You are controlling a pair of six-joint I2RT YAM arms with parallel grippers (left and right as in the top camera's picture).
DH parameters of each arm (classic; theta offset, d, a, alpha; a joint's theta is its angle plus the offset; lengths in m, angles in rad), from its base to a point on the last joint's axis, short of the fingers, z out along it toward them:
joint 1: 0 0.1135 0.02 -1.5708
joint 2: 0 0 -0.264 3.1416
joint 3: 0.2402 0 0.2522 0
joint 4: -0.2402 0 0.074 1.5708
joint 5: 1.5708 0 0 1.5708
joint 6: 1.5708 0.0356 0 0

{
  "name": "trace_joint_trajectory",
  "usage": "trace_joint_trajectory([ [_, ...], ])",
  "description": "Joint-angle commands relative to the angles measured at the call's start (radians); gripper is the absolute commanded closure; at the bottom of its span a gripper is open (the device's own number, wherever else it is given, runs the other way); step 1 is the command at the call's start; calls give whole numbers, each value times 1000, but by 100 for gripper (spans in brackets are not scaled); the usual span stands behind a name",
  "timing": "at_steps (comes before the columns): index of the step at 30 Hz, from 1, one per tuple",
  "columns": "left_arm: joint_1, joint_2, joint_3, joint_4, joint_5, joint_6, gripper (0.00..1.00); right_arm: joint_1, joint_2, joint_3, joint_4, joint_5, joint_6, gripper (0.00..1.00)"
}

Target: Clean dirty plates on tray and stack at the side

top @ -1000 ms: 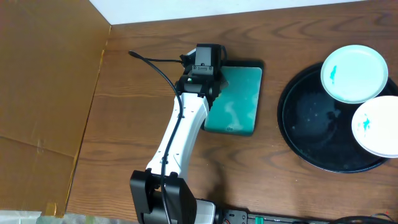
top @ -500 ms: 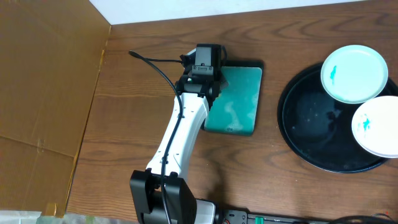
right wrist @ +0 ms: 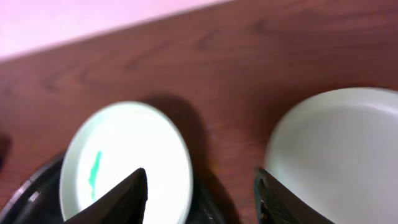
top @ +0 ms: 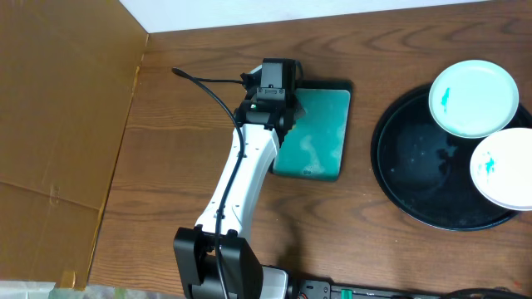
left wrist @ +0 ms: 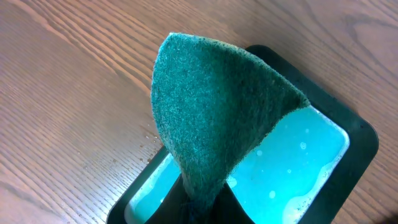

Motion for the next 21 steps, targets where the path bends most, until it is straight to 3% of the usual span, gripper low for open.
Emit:
trace_joint_trajectory([
  [1, 4, -3, 1, -1, -21, 2, 93, 78, 97, -6, 29, 91, -42, 44],
  [4, 4, -3, 1, -2, -21, 3, 92, 121, 159, 6, 23, 91, -40, 39],
  [12, 4, -3, 1, -1, -21, 2, 92, 144, 213, 139, -89, 96, -139, 39],
  [21, 4, -3, 1, -4, -21, 3, 92, 146, 314, 145, -68, 140, -149, 36],
])
